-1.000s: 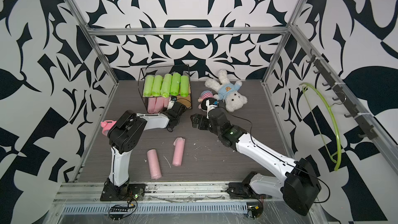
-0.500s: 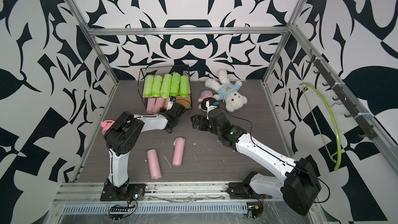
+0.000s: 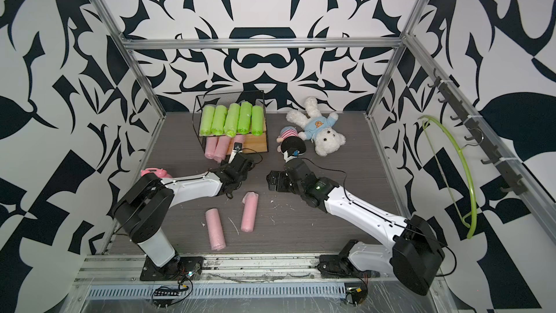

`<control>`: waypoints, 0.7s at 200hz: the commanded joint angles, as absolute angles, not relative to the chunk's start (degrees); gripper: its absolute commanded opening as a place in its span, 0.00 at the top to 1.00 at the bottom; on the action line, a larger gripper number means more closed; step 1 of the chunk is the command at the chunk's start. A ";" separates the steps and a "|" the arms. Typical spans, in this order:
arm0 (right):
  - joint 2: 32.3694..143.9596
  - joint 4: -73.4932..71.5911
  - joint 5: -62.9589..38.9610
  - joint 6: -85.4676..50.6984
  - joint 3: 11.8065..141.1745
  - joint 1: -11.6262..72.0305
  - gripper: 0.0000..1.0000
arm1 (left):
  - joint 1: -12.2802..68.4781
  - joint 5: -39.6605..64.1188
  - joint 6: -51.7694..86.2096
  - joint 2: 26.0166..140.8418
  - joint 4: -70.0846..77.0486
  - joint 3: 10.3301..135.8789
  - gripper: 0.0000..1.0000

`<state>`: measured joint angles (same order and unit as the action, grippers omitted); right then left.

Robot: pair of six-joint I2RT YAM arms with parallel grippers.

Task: Sort the rolls of trash bags by color and place them on the shelf
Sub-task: Place the roll of trash bags on the shelf, then adjust the roll of trash bags on the shelf.

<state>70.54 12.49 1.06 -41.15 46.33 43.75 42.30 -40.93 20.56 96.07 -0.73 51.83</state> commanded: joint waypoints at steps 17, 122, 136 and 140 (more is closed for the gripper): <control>72.09 12.22 1.99 -40.02 46.47 44.69 0.11 | 38.13 -30.50 22.07 93.77 -3.15 49.29 0.50; 75.32 11.32 0.83 -38.73 47.55 44.94 0.12 | 25.75 -21.79 20.05 103.21 4.70 52.79 0.55; 75.64 11.21 0.88 -38.57 47.70 44.95 0.12 | 25.58 -21.28 19.73 103.90 5.09 53.74 0.55; 75.75 11.24 0.85 -38.53 47.79 44.95 0.11 | 25.55 -21.16 19.69 104.12 5.24 54.07 0.55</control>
<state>75.88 12.51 0.89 -39.77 46.33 44.73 26.28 -23.79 20.78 102.72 3.09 51.68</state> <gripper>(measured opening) 0.885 0.453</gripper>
